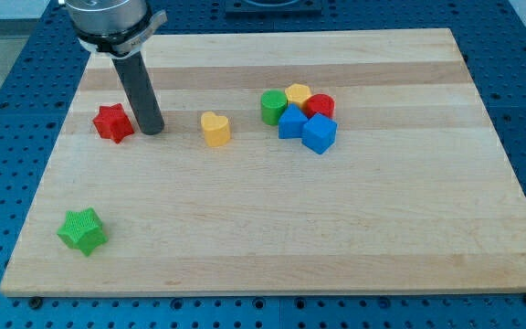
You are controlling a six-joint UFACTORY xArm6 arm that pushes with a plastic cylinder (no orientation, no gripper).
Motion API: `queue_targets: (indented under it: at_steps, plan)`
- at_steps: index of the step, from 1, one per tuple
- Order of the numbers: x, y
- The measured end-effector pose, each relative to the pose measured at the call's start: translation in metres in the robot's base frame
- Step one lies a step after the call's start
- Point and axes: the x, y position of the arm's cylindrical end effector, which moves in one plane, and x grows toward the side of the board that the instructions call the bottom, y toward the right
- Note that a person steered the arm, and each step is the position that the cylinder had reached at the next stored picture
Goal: Nudge yellow heart a bit towards the group of blocks
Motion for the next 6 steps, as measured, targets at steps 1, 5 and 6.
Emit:
queue_targets:
  at_steps: [1, 5, 6]
  plan:
    - [0.0, 0.02]
    - [0.0, 0.106]
    - [0.0, 0.109]
